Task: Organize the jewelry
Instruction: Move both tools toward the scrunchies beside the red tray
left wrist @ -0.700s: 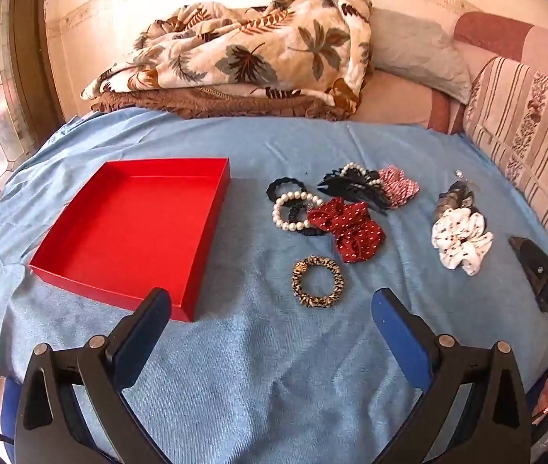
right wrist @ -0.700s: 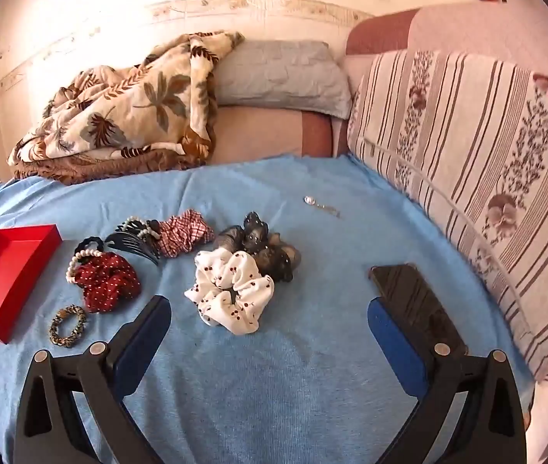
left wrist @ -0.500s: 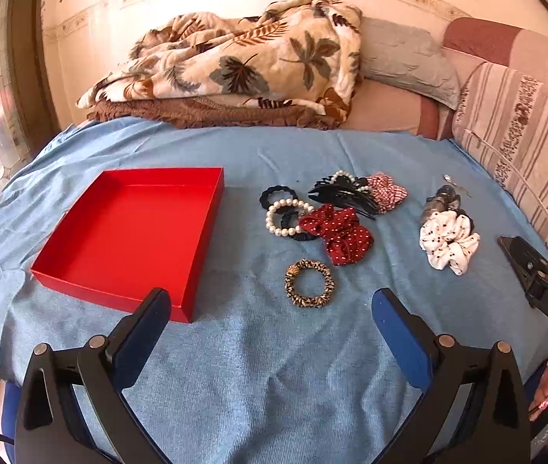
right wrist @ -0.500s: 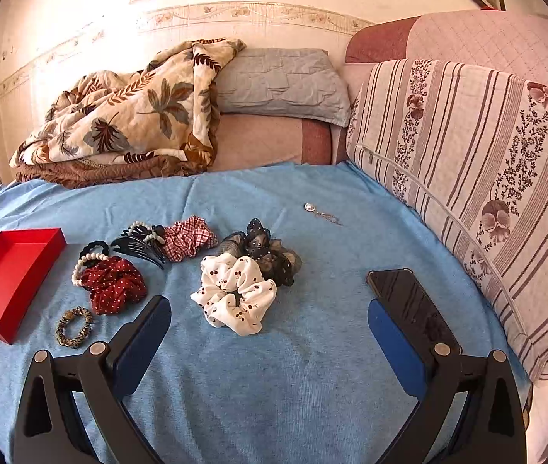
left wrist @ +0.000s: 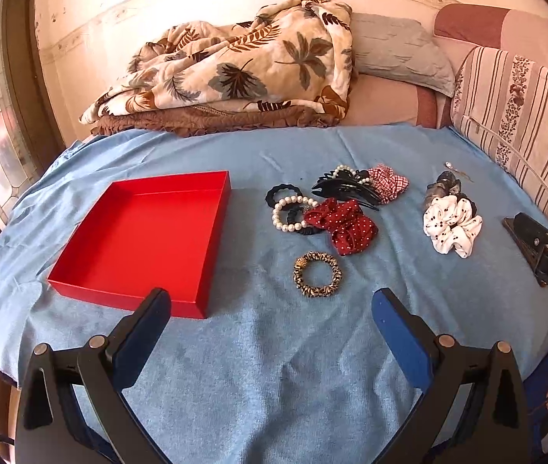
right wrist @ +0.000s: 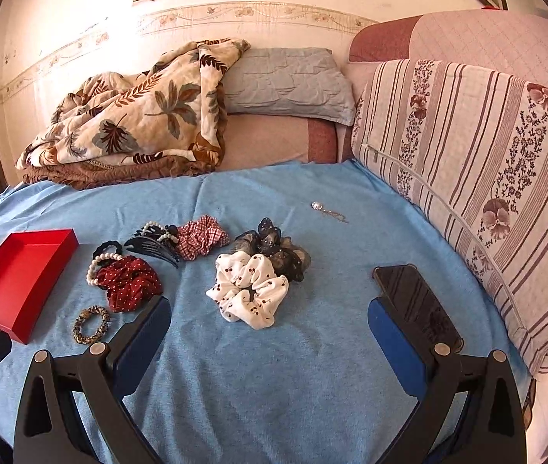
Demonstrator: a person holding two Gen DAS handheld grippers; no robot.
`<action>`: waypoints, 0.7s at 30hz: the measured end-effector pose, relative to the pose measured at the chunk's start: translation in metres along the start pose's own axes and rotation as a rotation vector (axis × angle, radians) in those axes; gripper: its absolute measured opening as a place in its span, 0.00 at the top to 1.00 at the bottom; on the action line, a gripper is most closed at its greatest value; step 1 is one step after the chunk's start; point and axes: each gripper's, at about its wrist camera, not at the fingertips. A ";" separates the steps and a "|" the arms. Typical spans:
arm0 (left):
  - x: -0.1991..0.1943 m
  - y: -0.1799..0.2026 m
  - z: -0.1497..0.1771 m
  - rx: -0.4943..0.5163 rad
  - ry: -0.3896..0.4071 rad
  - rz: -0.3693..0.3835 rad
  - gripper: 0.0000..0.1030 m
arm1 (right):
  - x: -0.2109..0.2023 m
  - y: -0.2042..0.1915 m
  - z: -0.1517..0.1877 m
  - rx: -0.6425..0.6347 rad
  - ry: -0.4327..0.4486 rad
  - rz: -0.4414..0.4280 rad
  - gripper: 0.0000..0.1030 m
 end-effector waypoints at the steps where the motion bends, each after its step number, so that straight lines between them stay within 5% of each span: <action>1: 0.000 -0.001 0.000 -0.003 -0.001 0.001 0.00 | 0.000 0.000 0.000 0.001 -0.002 -0.003 0.00; 13: 0.005 -0.013 -0.002 -0.030 -0.021 -0.020 0.00 | 0.011 -0.001 0.008 -0.003 -0.035 -0.030 0.00; 21: 0.010 -0.022 -0.008 -0.079 -0.012 -0.033 0.00 | 0.016 -0.012 0.013 -0.068 -0.036 0.030 0.00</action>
Point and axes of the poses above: each gripper's, at about its wrist camera, not at the fingertips, and x roughly the way its jaws point, y to its right, z to its underside, and after that the axes turned 15 degrees about -x, right-handed
